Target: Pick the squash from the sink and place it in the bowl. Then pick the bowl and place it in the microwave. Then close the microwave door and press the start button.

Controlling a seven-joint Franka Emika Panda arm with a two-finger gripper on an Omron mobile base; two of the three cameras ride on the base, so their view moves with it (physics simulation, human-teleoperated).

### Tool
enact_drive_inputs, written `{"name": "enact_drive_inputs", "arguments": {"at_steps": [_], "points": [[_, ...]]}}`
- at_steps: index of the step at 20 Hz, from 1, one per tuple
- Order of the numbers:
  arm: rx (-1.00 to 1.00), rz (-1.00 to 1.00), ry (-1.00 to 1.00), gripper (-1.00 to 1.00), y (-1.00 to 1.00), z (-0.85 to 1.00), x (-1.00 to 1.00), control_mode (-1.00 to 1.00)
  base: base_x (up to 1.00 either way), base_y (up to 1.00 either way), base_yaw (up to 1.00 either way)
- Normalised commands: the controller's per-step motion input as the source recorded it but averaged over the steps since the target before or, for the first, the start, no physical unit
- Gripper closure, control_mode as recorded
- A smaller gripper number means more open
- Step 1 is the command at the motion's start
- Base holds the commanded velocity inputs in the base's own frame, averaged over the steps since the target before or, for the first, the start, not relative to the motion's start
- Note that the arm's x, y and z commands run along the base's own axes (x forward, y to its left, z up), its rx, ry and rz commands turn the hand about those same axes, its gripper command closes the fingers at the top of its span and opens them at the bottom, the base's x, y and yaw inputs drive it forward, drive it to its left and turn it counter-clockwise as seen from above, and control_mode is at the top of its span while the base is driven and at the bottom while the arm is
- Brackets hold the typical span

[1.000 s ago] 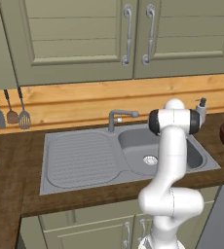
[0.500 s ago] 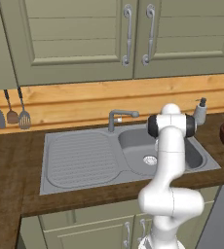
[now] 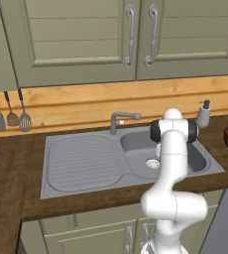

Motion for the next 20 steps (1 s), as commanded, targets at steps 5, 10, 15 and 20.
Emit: {"name": "enact_drive_inputs", "arguments": {"at_steps": [5, 10, 15, 20], "points": [[0.0, 0.0, 0.0, -1.0, 0.08, -0.25, 0.0, -1.0, 0.0, 0.0, 0.0], [0.0, 0.0, 0.0, 1.0, 0.03, -0.21, -0.06, -1.0, 0.0, 0.0, 0.0], [0.0, 0.0, -0.01, 1.0, 0.11, 0.02, -0.29, -1.0, 0.0, 0.0, 0.0], [-0.03, 0.04, 0.0, 1.0, 0.02, 0.94, -0.29, -1.0, 0.0, 0.0, 0.0]]}}
